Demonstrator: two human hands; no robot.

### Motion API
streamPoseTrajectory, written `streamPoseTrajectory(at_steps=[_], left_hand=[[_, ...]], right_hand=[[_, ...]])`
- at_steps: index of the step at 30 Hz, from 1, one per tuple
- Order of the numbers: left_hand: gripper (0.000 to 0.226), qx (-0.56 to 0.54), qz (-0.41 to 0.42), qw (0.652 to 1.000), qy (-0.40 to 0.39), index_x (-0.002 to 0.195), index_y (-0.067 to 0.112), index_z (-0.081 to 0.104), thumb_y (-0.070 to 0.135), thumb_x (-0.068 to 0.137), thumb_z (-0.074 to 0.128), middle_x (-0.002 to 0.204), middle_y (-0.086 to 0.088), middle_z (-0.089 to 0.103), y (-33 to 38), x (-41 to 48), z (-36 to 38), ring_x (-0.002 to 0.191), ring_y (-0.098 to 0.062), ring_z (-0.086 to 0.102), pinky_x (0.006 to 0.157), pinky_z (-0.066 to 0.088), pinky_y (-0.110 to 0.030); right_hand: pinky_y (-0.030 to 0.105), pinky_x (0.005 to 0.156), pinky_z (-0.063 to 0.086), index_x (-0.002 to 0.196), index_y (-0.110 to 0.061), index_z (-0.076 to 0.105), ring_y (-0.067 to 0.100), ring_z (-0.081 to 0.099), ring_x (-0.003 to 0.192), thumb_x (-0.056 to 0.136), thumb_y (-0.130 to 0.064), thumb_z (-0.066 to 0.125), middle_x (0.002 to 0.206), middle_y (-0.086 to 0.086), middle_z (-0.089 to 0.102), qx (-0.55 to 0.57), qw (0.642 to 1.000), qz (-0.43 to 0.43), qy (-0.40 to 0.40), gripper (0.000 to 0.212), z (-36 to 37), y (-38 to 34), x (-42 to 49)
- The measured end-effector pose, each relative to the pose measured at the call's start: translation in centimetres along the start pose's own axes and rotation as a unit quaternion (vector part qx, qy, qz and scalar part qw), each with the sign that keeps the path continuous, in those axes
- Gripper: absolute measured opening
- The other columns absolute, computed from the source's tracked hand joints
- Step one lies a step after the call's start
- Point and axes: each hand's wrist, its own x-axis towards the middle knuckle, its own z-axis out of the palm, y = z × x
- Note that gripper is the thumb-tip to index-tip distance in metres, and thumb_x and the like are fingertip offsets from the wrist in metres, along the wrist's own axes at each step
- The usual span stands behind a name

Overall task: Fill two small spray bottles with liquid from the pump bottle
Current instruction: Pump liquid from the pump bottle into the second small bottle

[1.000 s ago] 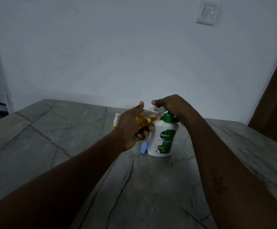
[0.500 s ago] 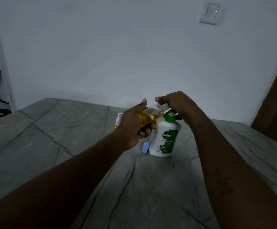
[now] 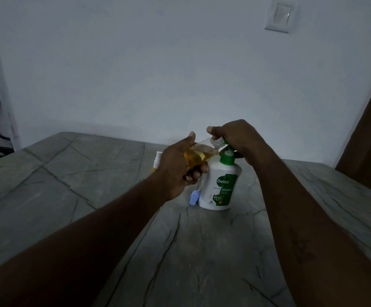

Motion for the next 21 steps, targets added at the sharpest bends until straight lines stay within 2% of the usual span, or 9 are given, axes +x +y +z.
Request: streamPoseTrajectory(at_steps=[3,8,13,18,21], left_hand=[[0.057,0.000,0.001,1.000,0.002,0.107,0.006,0.069,0.057,0.101,0.043,0.066,-0.013,0.061,-0.03,0.01,-0.02,0.046,-0.016,0.043,0.045,0.025,-0.024],[0.056,0.003,-0.002,1.000,0.008,0.100,0.007,0.069,0.057,0.101,0.044,0.066,-0.013,0.062,-0.12,0.01,-0.02,0.045,-0.016,0.044,0.044,0.026,-0.023],[0.057,0.013,-0.014,1.000,0.009,0.092,0.008,0.070,0.058,0.101,0.044,0.065,-0.012,0.061,-0.25,-0.13,-0.24,0.045,-0.015,0.044,0.043,0.025,-0.023],[0.055,0.006,0.000,1.000,0.007,0.106,0.007,0.067,0.057,0.102,0.043,0.066,-0.013,0.061,-0.09,-0.14,-0.05,0.045,-0.016,0.045,0.043,0.026,-0.023],[0.055,0.001,0.009,1.000,0.000,0.104,0.008,0.067,0.057,0.102,0.044,0.065,-0.012,0.061,0.16,-0.17,0.13,0.045,-0.016,0.045,0.041,0.027,-0.022]], right_hand=[[0.039,0.077,0.059,0.090,-0.016,0.078,0.028,0.074,0.090,0.085,-0.050,0.075,0.093,0.005,0.076,0.022,1.000,0.017,-0.010,0.035,0.13,-0.12,-0.13],[0.038,0.079,0.056,0.100,-0.013,0.076,0.030,0.072,0.094,0.085,-0.044,0.077,0.099,0.008,0.076,0.050,0.997,0.044,-0.036,0.035,0.35,0.12,-0.38],[0.031,0.067,0.047,0.103,-0.011,0.076,0.020,0.067,0.081,0.086,-0.042,0.077,0.098,0.007,0.074,0.050,0.996,0.052,-0.049,0.036,0.74,0.42,-0.67],[0.038,0.080,0.058,0.099,-0.014,0.075,0.026,0.071,0.091,0.084,-0.050,0.076,0.099,0.007,0.075,0.042,0.998,0.040,-0.033,0.039,0.39,0.31,-0.20],[0.041,0.080,0.061,0.091,-0.015,0.076,0.028,0.074,0.087,0.083,-0.053,0.076,0.094,0.008,0.077,0.031,0.999,0.016,-0.018,0.038,-0.03,0.04,0.04]])
